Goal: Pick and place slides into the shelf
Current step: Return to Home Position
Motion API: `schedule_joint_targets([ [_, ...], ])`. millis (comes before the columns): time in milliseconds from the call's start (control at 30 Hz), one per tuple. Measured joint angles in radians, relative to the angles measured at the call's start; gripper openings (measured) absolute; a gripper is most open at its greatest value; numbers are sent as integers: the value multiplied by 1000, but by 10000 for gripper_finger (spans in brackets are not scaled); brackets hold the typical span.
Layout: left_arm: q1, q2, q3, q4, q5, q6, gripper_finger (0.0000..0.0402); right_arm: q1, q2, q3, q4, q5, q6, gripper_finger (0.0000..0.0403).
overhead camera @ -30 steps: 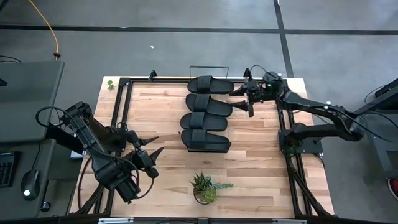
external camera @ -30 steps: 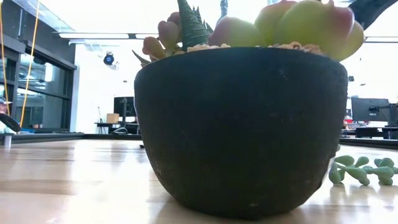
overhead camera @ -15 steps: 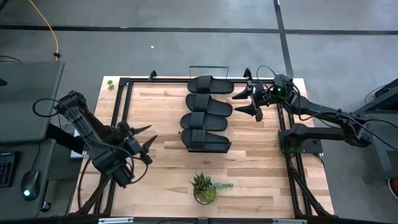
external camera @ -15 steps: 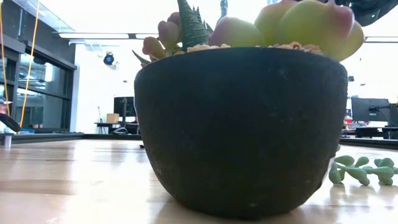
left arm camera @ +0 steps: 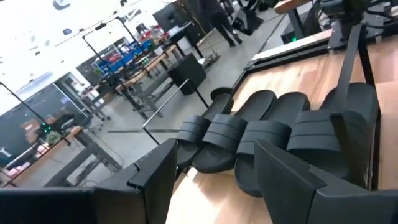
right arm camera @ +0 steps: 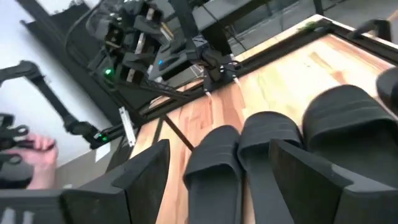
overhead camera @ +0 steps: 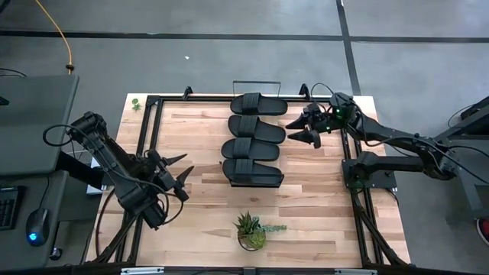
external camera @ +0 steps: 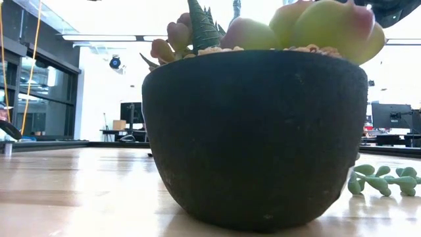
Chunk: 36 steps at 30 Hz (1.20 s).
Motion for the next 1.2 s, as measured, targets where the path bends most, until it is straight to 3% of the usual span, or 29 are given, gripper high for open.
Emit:
schedule_joint_targets([
  [300,1,-10,0,-9,-36,-40,198,32,0,0,61,-23,-86,264],
  [700,1,-173,0,-8,-14,-98,198,33,2,0,85,-23,-137,264],
  [1200,1,-210,1,-7,-71,-134,198,117,67,0,306,-23,-135,264],
])
